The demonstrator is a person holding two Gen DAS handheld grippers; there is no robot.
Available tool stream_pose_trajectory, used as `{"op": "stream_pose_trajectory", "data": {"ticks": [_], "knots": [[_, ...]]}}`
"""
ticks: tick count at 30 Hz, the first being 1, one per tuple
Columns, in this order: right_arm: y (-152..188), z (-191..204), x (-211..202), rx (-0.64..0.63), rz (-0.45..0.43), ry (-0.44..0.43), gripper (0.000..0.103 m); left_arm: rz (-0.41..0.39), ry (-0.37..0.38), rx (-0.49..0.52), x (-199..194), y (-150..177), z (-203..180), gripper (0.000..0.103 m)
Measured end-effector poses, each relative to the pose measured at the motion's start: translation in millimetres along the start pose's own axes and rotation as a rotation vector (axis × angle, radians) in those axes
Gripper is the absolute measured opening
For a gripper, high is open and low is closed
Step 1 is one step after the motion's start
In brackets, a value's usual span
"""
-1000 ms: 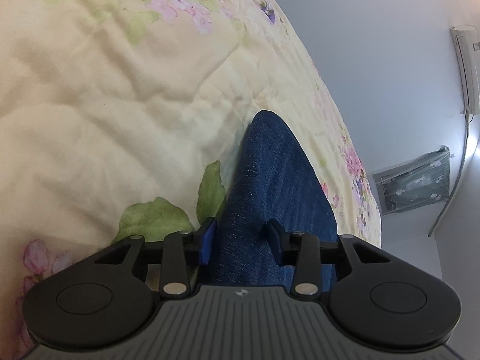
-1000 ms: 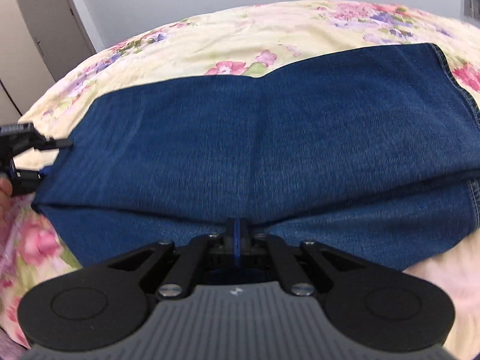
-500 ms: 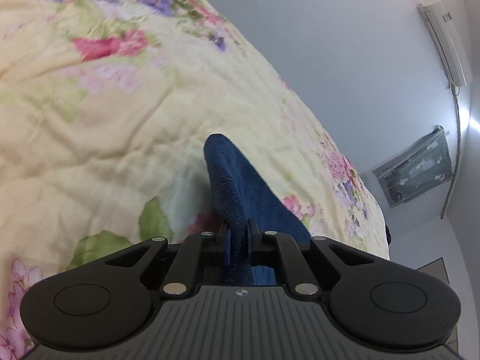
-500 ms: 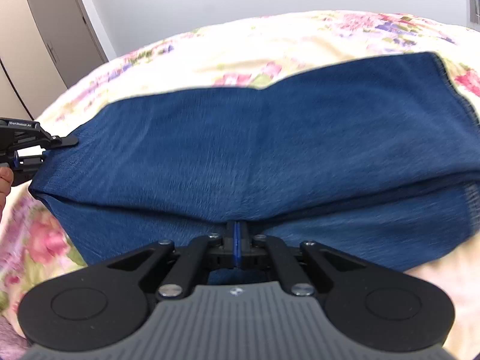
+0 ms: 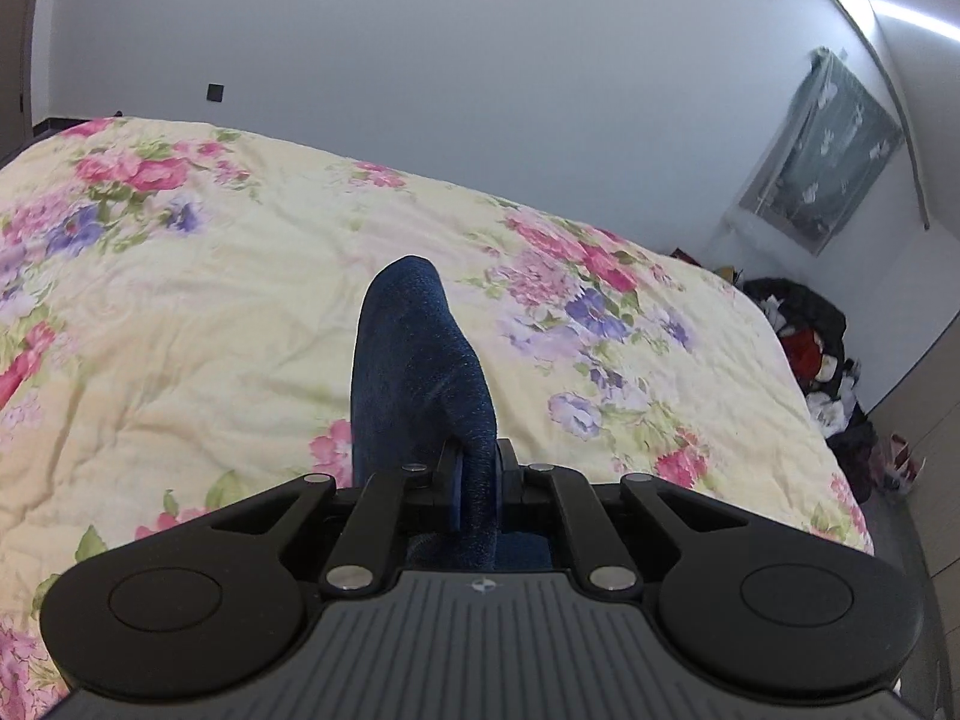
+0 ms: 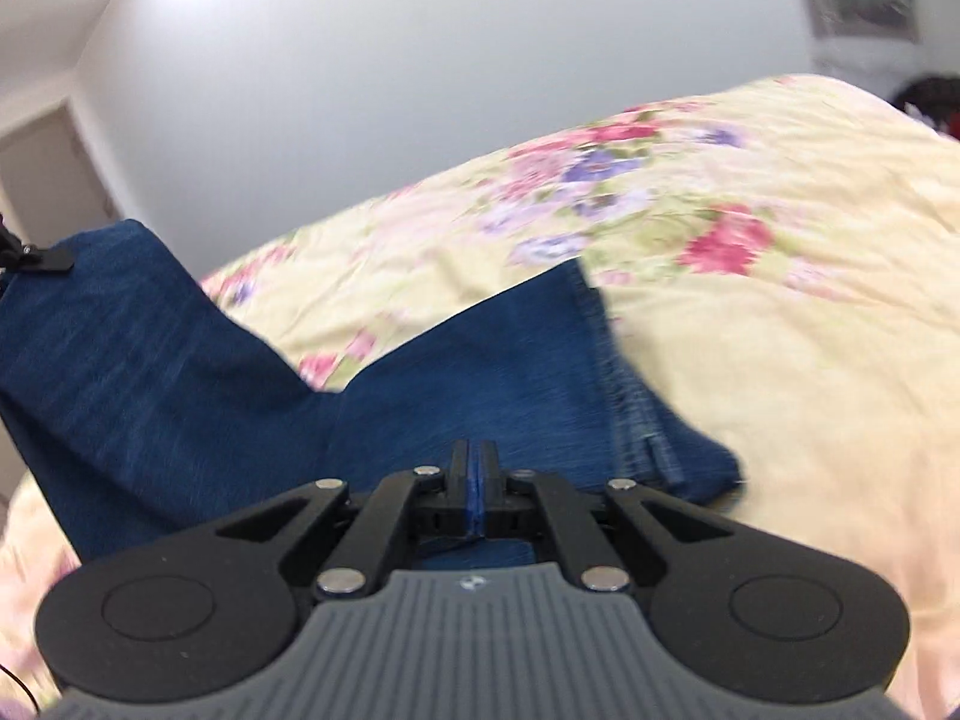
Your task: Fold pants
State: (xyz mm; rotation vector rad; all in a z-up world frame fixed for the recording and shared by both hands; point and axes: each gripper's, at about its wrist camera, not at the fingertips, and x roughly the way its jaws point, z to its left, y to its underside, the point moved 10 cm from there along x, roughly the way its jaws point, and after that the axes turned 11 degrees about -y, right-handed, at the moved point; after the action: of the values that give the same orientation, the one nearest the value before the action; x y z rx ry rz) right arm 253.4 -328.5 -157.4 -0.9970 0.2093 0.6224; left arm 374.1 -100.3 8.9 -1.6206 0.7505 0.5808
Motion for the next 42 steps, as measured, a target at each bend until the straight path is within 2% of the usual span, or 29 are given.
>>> {"op": "stream_pose_trajectory", "data": {"ticks": [5,10,14,17,20,21,22,23,24,25,28,29,32,34,36,38,41,42], "knots": [[-16,-36,-14,0.109,-0.082,-0.005,0.000,0.055,-0.046,0.086,36,16,-96,0.010],[-16,-72,-23,0.190,-0.129,0.020,0.000,0.139,-0.086,0.183,102,65,-172,0.010],[-11,-92,-25,0.241,-0.137,0.030,0.000,0.245,-0.111,0.212,153,109,-197,0.010],[-10,-100,-25,0.274,-0.141,0.021,0.000,0.291,-0.095,0.207,173,126,-199,0.011],[-10,-100,-23,0.273,-0.142,0.013,0.000,0.362,-0.039,0.155,184,130,-197,0.022],[-10,-99,-22,0.270,-0.141,0.008,0.000,0.384,-0.003,0.122,186,130,-197,0.029],[-9,-97,-23,0.266,-0.140,0.000,0.000,0.397,0.039,0.082,185,129,-196,0.034],[-9,-95,-23,0.260,-0.140,-0.002,0.000,0.409,0.112,0.027,182,128,-199,0.038],[-9,-94,-23,0.254,-0.140,-0.003,0.000,0.421,0.173,-0.003,178,127,-200,0.046],[-10,-94,-22,0.252,-0.142,-0.004,0.000,0.419,0.213,-0.018,173,125,-202,0.048],[-11,-93,-26,0.263,-0.160,-0.015,0.000,0.335,0.217,0.029,151,115,-193,0.048],[-11,-93,-28,0.267,-0.167,-0.020,0.004,0.304,0.210,0.041,143,111,-186,0.048],[-16,-86,-36,0.281,-0.209,-0.070,0.026,0.219,0.173,0.058,123,104,-150,0.048],[-21,-77,-39,0.265,-0.232,-0.107,0.031,0.174,0.127,0.067,114,104,-118,0.048],[-21,-67,-34,0.245,-0.214,-0.142,0.041,0.149,0.080,0.070,108,110,-84,0.048],[-17,-64,-22,0.259,-0.172,-0.143,0.041,0.160,0.041,0.045,104,119,-49,0.048],[-13,-67,-11,0.278,-0.132,-0.107,0.039,0.183,0.022,-0.024,99,132,-6,0.048],[-13,-67,-10,0.283,-0.131,-0.107,0.032,0.187,0.020,-0.041,97,138,4,0.048]]}}
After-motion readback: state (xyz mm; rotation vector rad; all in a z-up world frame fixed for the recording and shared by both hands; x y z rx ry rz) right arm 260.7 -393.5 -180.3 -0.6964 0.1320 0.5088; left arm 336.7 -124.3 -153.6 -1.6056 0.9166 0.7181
